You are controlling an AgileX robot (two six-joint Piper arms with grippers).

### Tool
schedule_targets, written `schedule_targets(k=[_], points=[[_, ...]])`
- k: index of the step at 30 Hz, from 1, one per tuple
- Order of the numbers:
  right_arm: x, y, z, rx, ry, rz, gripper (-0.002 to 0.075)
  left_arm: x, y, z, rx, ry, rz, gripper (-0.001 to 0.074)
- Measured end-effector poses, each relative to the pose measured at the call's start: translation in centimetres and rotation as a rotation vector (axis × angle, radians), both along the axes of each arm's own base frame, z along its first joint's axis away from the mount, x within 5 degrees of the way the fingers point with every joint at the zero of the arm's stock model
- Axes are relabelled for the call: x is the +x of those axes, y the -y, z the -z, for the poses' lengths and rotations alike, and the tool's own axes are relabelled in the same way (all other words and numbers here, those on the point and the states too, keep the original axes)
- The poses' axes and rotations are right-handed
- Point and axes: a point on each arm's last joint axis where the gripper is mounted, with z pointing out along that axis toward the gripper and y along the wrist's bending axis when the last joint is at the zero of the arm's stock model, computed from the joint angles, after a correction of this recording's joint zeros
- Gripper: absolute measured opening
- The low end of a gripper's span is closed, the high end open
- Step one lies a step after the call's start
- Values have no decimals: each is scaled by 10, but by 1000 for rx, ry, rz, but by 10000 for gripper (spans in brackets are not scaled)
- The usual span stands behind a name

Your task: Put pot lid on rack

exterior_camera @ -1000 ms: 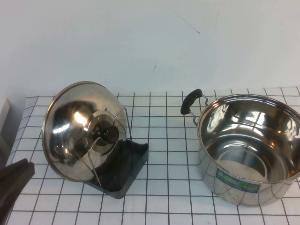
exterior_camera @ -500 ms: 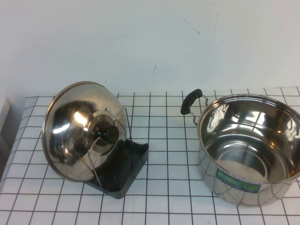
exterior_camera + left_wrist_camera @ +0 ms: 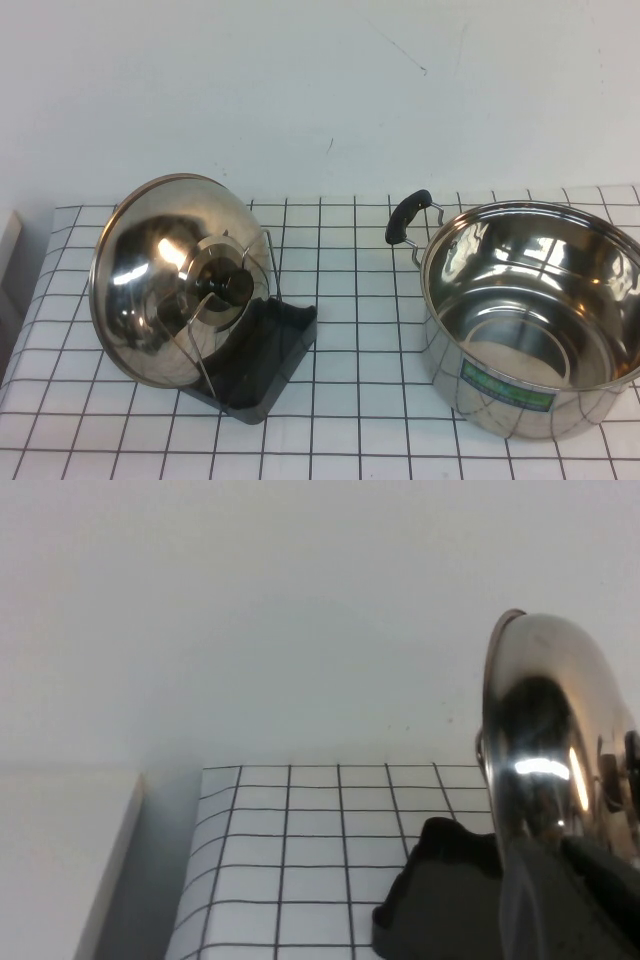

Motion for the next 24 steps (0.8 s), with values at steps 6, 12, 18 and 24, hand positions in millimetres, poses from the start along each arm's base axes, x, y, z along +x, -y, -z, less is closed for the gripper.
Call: schedule_targets(k=[6, 12, 18, 24], points=[[0, 0, 0, 0, 0, 0, -2, -4, 4, 6, -28, 22, 73, -1], [0, 0, 0, 0, 0, 0, -2, -9, 5, 24, -7, -155, 95, -1], [0, 0, 0, 0, 1, 0, -2, -11, 6, 32, 3, -257, 102, -1], [0, 0, 0, 0, 1, 0, -2, -11, 6, 33, 6, -261, 103, -1]])
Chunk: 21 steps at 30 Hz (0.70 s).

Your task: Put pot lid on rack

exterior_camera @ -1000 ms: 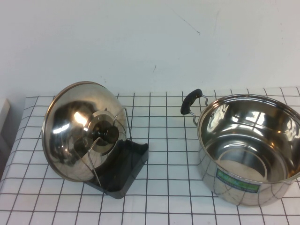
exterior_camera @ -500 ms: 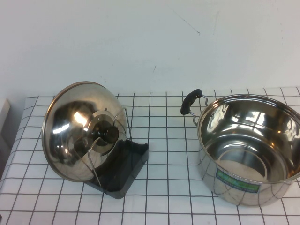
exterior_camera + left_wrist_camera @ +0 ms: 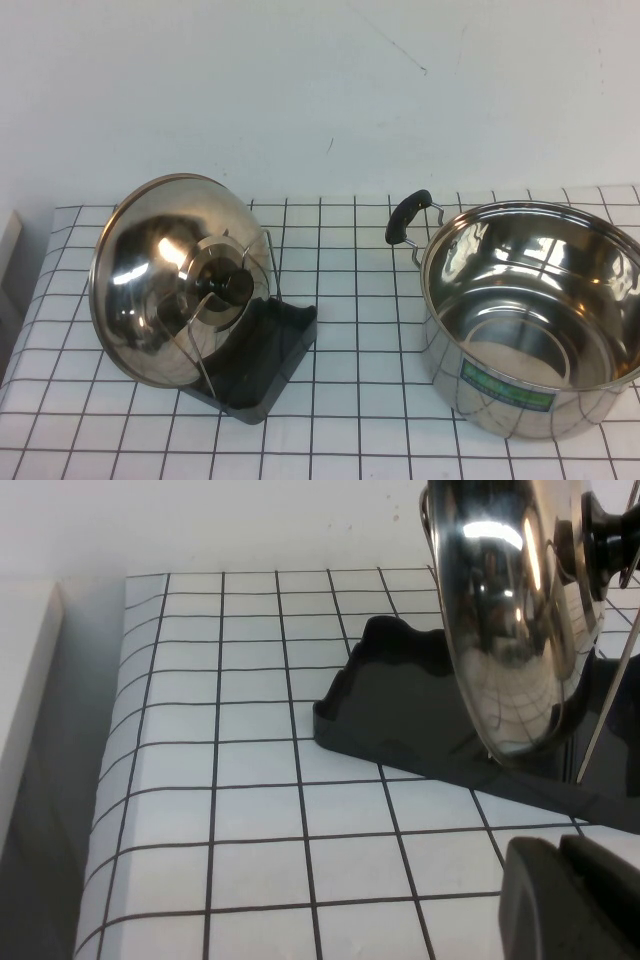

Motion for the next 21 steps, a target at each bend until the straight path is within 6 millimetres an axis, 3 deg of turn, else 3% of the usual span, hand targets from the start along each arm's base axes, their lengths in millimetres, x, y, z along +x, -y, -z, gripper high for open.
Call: schedule_targets(k=[21], points=[[0, 0, 0, -1, -3, 0, -2, 1, -4, 0, 2, 0, -76, -1]])
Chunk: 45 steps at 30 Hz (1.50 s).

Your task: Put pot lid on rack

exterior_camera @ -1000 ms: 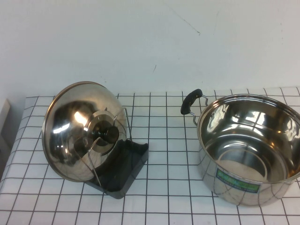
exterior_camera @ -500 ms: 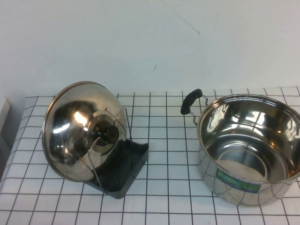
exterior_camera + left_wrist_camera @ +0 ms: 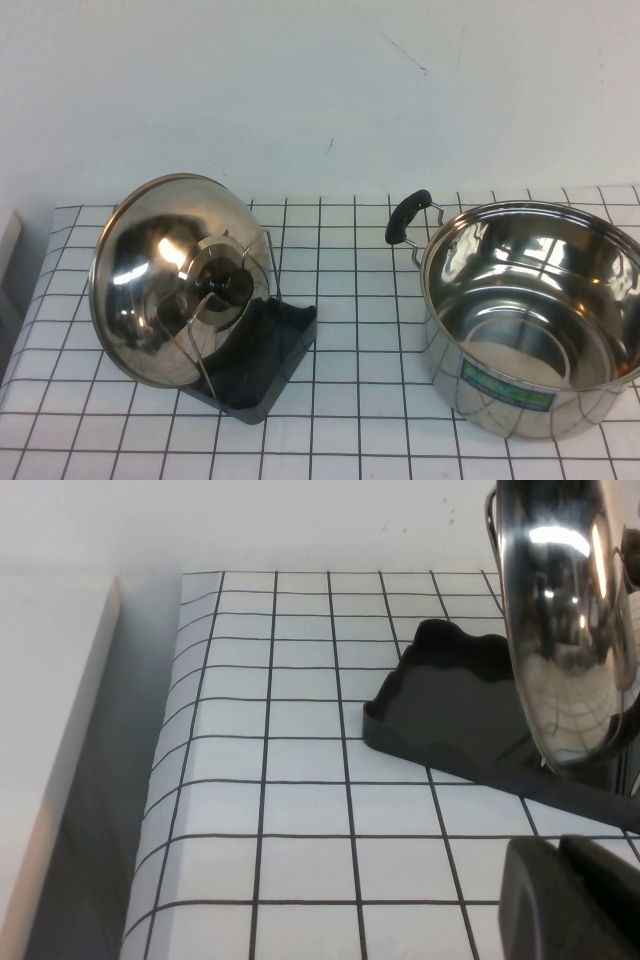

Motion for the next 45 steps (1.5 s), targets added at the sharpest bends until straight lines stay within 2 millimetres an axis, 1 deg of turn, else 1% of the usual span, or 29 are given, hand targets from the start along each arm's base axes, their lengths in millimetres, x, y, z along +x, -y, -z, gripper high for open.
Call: schedule_targets(k=[15, 18, 21, 24, 27, 29, 33, 34, 37, 39, 42, 45], points=[[0, 0, 0, -1, -4, 0, -2, 0, 0, 0, 2, 0, 1, -1], [1, 0, 4, -3, -10, 2, -2, 0, 0, 0, 4, 0, 1, -2], [6, -1, 8, 7, 51, 19, -2, 0, 0, 0, 4, 0, 1, -2], [8, -1, 12, 93, 164, 58, -2, 0, 0, 0, 4, 0, 1, -2], [6, 3, 22, 156, 248, 131, -2, 0, 0, 0, 4, 0, 1, -2], [4, 6, 34, 173, 258, 195, -2, 0, 0, 0, 4, 0, 1, -2], [1, 12, 67, 221, 189, 328, -2, 0, 0, 0, 4, 0, 1, -2], [2, 13, 79, 226, 159, 347, -2, 0, 0, 0, 4, 0, 1, -2], [4, 13, 106, 238, 79, 367, -2, 0, 0, 0, 4, 0, 1, -2], [5, 13, 119, 262, 24, 378, -2, 0, 0, 0, 4, 0, 1, -2], [3, 13, 131, 317, -87, 405, -2, 0, 0, 0, 4, 0, 1, -2], [2, 13, 132, 347, -111, 427, -2, 0, 0, 0, 4, 0, 1, -2]])
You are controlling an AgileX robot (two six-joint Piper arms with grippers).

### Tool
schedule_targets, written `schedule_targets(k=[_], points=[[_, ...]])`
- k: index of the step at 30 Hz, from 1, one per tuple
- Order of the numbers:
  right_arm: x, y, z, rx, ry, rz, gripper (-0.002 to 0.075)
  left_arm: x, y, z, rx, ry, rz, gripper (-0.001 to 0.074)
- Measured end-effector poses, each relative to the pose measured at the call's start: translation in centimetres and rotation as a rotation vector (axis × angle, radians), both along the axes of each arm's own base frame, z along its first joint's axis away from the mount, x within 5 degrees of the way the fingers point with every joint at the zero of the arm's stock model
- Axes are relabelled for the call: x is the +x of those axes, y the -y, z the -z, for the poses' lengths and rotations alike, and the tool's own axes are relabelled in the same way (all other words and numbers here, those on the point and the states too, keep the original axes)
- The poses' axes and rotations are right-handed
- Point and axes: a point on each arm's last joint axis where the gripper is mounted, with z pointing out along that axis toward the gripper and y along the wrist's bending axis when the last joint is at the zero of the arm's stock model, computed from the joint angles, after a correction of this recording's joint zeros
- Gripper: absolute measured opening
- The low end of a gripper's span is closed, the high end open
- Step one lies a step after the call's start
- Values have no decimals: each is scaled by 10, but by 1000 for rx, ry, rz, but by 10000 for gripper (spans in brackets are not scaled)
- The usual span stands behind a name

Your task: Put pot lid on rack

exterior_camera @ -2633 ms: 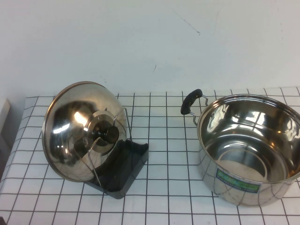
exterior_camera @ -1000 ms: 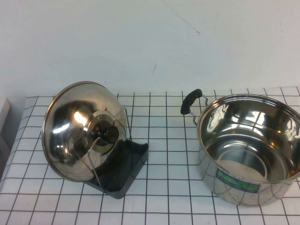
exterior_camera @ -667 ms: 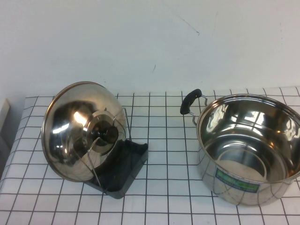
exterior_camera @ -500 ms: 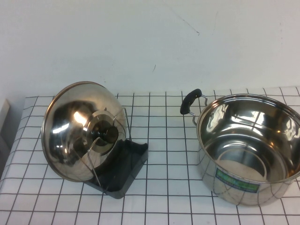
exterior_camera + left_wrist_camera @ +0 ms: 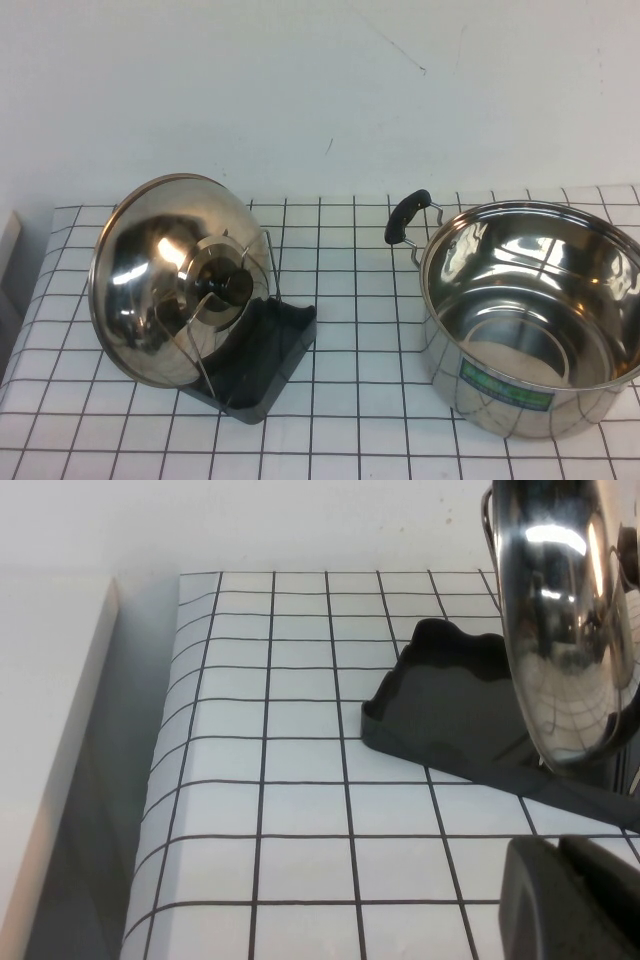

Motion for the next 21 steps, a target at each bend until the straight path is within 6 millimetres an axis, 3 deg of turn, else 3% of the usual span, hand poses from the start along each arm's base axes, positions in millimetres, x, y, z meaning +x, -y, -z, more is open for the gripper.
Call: schedule_targets(k=[21], points=[[-1, 0, 1, 22, -23, 15, -2, 0, 0, 0, 0, 0, 0, -2]])
